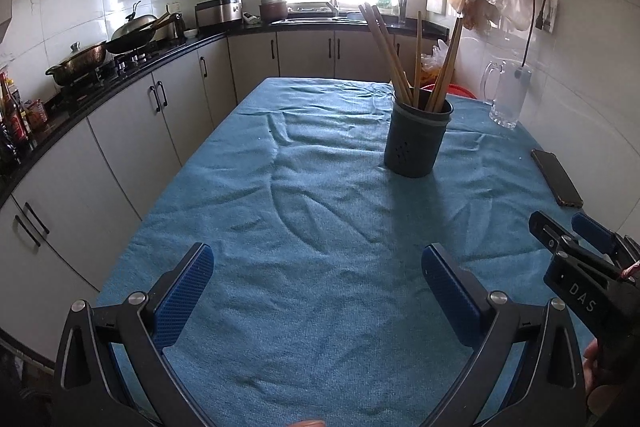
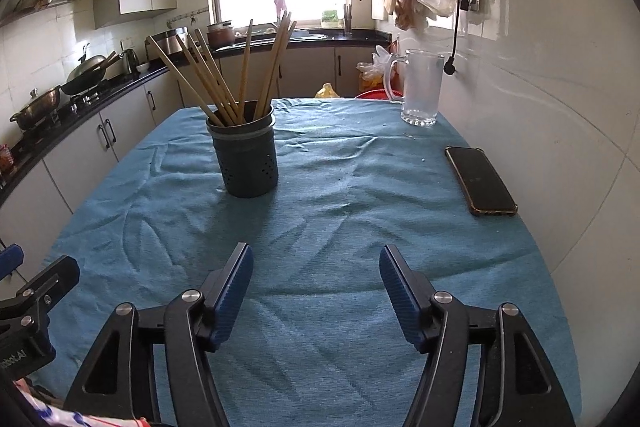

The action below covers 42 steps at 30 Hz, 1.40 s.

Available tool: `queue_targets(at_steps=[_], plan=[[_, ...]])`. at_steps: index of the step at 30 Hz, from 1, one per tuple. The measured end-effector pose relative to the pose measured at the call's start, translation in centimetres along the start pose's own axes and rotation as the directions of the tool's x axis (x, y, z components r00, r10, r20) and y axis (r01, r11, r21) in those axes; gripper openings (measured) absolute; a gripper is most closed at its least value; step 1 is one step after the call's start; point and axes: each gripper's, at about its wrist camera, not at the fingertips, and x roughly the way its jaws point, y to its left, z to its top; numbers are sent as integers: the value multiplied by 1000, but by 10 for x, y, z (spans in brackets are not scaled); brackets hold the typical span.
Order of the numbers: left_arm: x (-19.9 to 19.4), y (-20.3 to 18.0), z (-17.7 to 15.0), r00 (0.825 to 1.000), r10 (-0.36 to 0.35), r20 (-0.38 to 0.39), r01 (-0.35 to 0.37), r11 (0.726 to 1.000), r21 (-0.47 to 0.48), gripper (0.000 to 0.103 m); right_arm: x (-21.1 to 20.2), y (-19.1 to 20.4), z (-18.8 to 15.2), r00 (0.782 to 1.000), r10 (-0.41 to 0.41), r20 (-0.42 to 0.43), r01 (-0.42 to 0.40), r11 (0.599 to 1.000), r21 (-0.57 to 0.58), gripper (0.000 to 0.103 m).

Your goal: Organize utensils

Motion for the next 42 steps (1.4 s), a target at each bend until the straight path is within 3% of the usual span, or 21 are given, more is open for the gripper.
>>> queue_targets(at_steps=[42], plan=[[16, -6, -6, 999, -14, -40, 14, 1000, 18, 103, 7, 2, -4, 1000, -9, 15, 10, 1000, -13, 75]])
